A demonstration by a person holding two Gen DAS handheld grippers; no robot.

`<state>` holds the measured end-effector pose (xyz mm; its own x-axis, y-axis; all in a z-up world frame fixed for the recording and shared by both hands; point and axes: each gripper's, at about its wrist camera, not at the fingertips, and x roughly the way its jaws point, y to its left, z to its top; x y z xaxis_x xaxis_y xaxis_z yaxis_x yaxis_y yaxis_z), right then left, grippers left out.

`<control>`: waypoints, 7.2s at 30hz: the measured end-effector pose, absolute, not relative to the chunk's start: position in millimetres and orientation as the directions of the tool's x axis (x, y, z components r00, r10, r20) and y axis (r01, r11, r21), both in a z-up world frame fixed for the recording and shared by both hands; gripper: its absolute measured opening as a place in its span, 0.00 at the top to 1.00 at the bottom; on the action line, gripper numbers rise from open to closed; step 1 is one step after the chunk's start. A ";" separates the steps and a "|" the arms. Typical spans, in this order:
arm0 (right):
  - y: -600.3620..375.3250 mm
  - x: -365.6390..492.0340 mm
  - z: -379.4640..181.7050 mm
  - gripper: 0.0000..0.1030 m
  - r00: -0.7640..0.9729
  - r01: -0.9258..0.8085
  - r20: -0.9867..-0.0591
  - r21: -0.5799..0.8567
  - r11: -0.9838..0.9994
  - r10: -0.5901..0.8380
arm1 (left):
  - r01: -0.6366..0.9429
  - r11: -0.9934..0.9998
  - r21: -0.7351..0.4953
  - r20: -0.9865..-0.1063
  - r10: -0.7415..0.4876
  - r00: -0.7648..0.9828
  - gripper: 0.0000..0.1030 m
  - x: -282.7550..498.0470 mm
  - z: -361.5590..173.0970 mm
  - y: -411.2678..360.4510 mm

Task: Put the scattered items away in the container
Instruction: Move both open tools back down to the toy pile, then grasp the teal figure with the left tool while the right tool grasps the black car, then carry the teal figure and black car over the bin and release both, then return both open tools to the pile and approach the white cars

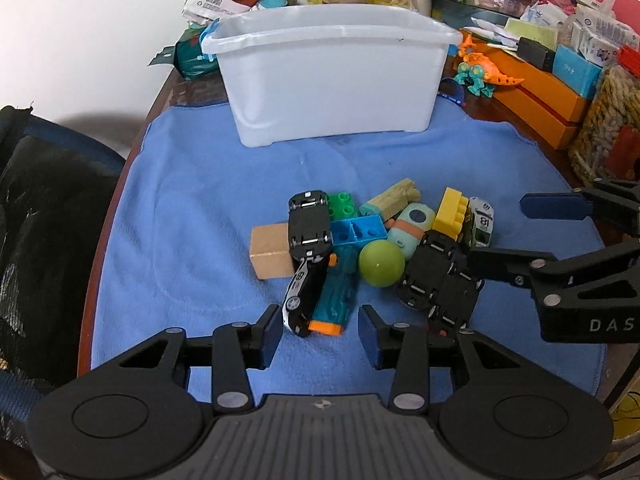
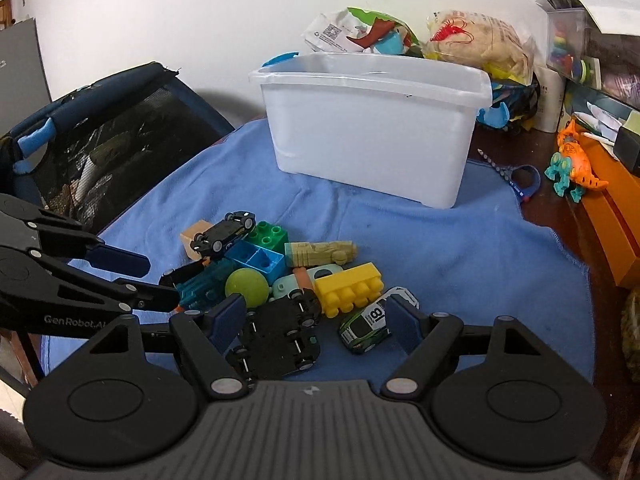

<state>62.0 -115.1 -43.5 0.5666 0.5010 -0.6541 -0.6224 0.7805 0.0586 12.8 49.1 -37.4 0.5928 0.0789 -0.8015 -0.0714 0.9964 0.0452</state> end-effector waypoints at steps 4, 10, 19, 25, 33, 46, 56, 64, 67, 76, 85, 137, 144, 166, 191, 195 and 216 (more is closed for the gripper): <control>-118.2 60.8 -45.0 0.23 0.577 -0.622 -0.654 0.038 0.782 0.490 | -0.075 0.996 0.046 -0.806 0.082 0.586 0.56 11.1 -38.4 48.3; -122.2 63.4 -48.3 0.26 0.563 -0.614 -0.671 0.050 0.787 0.483 | -0.101 0.995 0.007 -0.818 0.064 0.572 0.56 10.4 -44.1 55.0; -120.5 61.6 -55.6 0.36 0.527 -0.627 -0.712 0.043 0.778 0.464 | -0.045 0.999 -0.015 -0.819 0.014 0.573 0.56 15.4 -52.4 50.7; -122.5 61.8 -57.1 0.41 0.526 -0.614 -0.720 0.046 0.788 0.452 | 0.006 0.998 -0.056 -0.817 -0.049 0.575 0.58 23.4 -52.5 43.4; -121.7 60.0 -61.4 0.47 0.500 -0.628 -0.735 0.055 0.776 0.457 | 0.045 0.999 -0.031 -0.816 -0.051 0.576 0.59 38.6 -58.3 37.4; -97.3 53.1 -70.2 0.38 0.459 -0.706 -0.730 0.046 0.707 0.507 | 0.020 0.999 -0.040 -0.833 -0.044 0.551 0.75 43.3 -65.3 51.9; -80.3 51.6 -81.9 0.23 0.454 -0.763 -0.729 -0.020 0.646 0.513 | 0.024 0.999 -0.028 -0.832 -0.037 0.553 0.75 43.3 -66.8 53.1; -85.2 53.4 -79.8 0.33 0.474 -0.748 -0.727 -0.034 0.663 0.497 | 0.055 0.998 -0.028 -0.800 -0.055 0.597 0.76 40.9 -56.5 47.9; -91.4 58.7 -69.0 0.33 0.491 -0.723 -0.713 -0.013 0.690 0.501 | 0.063 0.998 -0.028 -0.784 -0.061 0.618 0.76 40.4 -41.6 46.8; -112.6 90.3 -23.5 0.33 0.578 -0.627 -0.643 0.045 0.778 0.502 | 0.096 0.995 -0.030 -0.717 -0.088 0.692 0.76 54.7 7.0 42.2; -116.6 135.6 24.0 0.33 0.696 -0.547 -0.531 0.044 0.836 0.483 | 0.103 0.995 0.017 -0.635 -0.069 0.769 0.76 96.5 52.8 52.8; -98.1 151.3 26.1 0.20 0.729 -0.513 -0.509 0.037 0.858 0.458 | 0.087 0.993 0.078 -0.655 -0.015 0.755 0.28 122.4 30.0 68.6; -107.8 119.4 -4.5 0.20 0.668 -0.533 -0.587 0.051 0.844 0.457 | 0.110 0.989 0.101 -0.733 -0.001 0.680 0.28 80.8 -7.7 49.7; -115.4 69.9 -44.4 0.18 0.572 -0.587 -0.682 0.048 0.808 0.456 | -0.005 0.998 0.065 -0.788 0.054 0.614 0.28 17.1 -43.9 45.4; -100.2 70.5 -49.5 0.18 0.549 -0.627 -0.693 0.029 0.779 0.468 | -0.018 1.000 0.020 -0.804 0.027 0.594 0.28 18.1 -50.6 58.6; -97.3 71.1 -50.2 0.18 0.551 -0.630 -0.696 0.017 0.777 0.462 | -0.020 1.000 0.019 -0.801 0.027 0.597 0.28 18.8 -50.8 60.1; -106.2 76.3 -55.1 0.23 0.569 -0.595 -0.696 0.019 0.803 0.438 | -0.001 0.999 -0.046 -0.816 -0.037 0.576 0.30 29.4 -59.0 67.0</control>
